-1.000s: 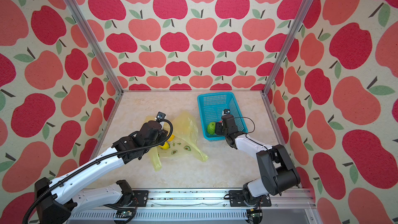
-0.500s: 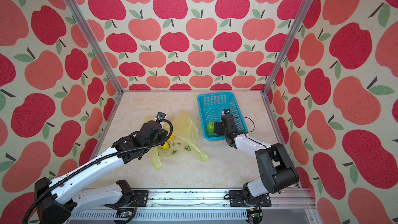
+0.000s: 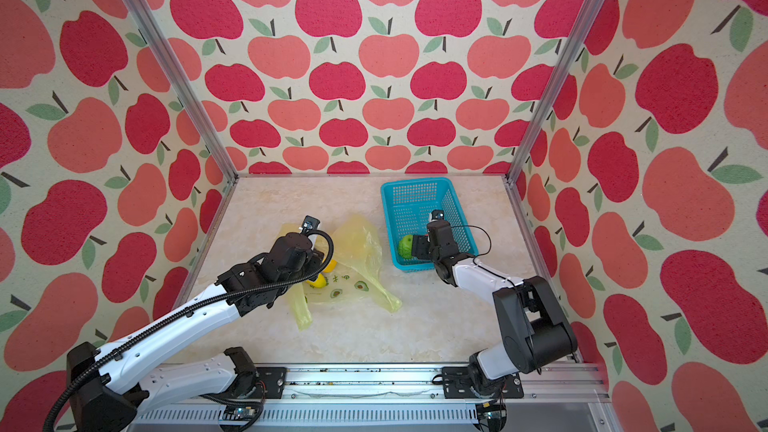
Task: Untie the knot of the plastic bag and take out the fruit
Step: 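Lower the pink apple into the basket beside the green apple and release, then reach the right gripper back into the bag and grasp the yellow elongated fruit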
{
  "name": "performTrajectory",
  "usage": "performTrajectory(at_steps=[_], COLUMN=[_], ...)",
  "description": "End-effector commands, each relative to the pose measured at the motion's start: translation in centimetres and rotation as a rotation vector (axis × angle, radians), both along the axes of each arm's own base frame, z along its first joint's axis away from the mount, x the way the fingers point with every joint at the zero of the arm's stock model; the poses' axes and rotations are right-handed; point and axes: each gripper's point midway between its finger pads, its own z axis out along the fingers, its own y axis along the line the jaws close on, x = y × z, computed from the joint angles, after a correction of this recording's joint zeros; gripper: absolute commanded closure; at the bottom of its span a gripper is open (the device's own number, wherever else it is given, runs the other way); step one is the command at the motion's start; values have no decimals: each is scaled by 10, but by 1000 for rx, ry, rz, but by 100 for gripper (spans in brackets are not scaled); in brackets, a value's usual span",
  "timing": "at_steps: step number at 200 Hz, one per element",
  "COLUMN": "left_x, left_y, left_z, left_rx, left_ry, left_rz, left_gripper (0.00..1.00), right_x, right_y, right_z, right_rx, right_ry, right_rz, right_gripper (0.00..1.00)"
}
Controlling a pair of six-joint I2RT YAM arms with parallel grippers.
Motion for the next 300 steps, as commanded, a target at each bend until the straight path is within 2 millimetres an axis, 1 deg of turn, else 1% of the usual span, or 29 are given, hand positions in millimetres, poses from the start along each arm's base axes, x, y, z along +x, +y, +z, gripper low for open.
performTrajectory(at_steps=[1, 20, 29, 58, 77, 94, 108, 124, 132, 143, 147, 162, 174, 189, 206, 220, 225, 227, 230, 242, 267, 300], left_x=[0, 0, 0, 0, 0, 0, 0, 0, 0, 0, 0, 0, 0, 0, 0, 0, 0, 0, 0, 0, -1, -1], left_y=[2, 2, 2, 2, 2, 2, 2, 2, 2, 1, 1, 1, 2, 2, 2, 2, 2, 2, 2, 2, 2, 2], left_z=[-1, -2, -2, -2, -2, -1, -1, -1, -1, -1, -1, -1, 0, 0, 0, 0, 0, 0, 0, 0, 0, 1], left_rx=[8, 10, 10, 9, 10, 8, 8, 6, 6, 5, 5, 5, 4, 4, 6, 5, 5, 4, 5, 4, 3, -1], left_ry=[4, 5, 6, 5, 5, 3, 5, 4, 3, 4, 5, 5, 2, 1, 1, 2, 1, 0, 1, 1, 1, 1], left_rz=[6, 6, 6, 6, 7, 7, 5, 4, 5, 3, 2, 2, 4, 5, 7, 6, 6, 5, 6, 6, 6, 2], left_gripper=[100, 100, 100, 100, 100, 100, 100, 100, 100, 100, 100, 100, 100, 100, 100, 100, 100, 100, 100, 100, 100, 100], right_x=[-3, -6, -8, -16, -26, -39, -55, -77, -90, -107, -115, -143, -165, -190, -215, -229, -229, -237, -241, -246, -250, -250], right_y=[-7, -7, -7, -9, -11, -9, -4, 8, 18, 32, 40, 68, 90, 116, 144, 165, 171, 176, 181, 197, 226, 254], right_z=[3, 8, 11, 27, 45, 69, 94, 123, 137, 152, 158, 171, 176, 177, 173, 166, 161, 159, 157, 146, 121, 94], right_rx=[2, 9, 14, 35, 58, 96, 115, 124, 132, 133, 139, 151, 153, 143, 119, 96, 84, 90, 91, 86, 54, 38], right_ry=[-9, -21, -30, -81, -126, -201, -289, -397, -453, -522, -550, -636, -693, -741, -773, -783, -776, -775, -771, -747, -681, -607], right_rz=[-20, -14, -8, 13, 21, 51, 93, 170, 223, 304, 346, 495, 616, 750, 881, 953, 962, 990, 1005, 1043, 1082, 1094], right_gripper=[16, 14, 11, 7, 8, 13, 17, 21, 22, 24, 24, 25, 26, 26, 26, 26, 26, 26, 26, 27, 28, 29])
